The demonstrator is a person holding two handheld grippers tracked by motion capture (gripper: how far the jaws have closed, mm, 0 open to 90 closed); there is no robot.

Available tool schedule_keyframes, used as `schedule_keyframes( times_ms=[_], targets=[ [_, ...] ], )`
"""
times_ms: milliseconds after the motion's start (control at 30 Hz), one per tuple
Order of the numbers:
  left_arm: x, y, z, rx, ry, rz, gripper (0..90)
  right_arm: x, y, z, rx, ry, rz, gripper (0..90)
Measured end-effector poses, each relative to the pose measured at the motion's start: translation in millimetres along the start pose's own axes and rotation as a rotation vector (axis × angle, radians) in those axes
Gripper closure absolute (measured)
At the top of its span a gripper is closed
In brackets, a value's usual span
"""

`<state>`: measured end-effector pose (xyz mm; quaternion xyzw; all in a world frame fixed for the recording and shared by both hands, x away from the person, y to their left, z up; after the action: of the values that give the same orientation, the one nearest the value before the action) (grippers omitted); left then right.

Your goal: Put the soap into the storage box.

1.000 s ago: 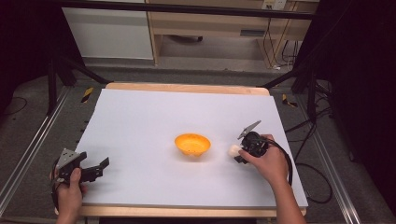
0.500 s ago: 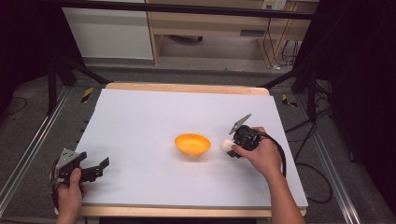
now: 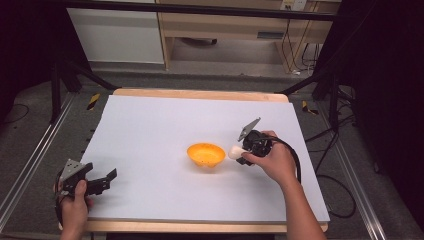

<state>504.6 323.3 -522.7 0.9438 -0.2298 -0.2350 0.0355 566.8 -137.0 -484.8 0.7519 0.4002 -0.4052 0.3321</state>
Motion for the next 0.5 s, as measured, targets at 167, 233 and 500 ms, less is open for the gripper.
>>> schedule_keyframes(
  times_ms=[167, 233, 500],
  targets=[
    [0.2, 0.2, 0.1, -0.002, -0.001, 0.001, 2.0, -1.6, -1.7, -7.2, -0.022, 0.006, -0.014, 49.2],
    [0.2, 0.3, 0.1, -0.002, -0.001, 0.002, 2.0, -4.1, -1.1, -10.9, -0.022, 0.008, -0.016, 49.1],
    [0.1, 0.2, 0.1, -0.003, -0.001, 0.002, 2.0, -7.6, -1.3, -21.4, -0.049, 0.017, -0.011, 49.1]
  ],
)
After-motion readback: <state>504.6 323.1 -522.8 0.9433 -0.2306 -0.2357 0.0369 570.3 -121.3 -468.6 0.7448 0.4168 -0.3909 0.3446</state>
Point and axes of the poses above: each handheld gripper's, and its own axes: x roughly forward along the jaws, z roughly out of its underside, y roughly to its right, the point moved 9 cm from there along x, roughly forward along the jaws, and after that the axes turned 8 degrees about z, right-handed, at the moved point
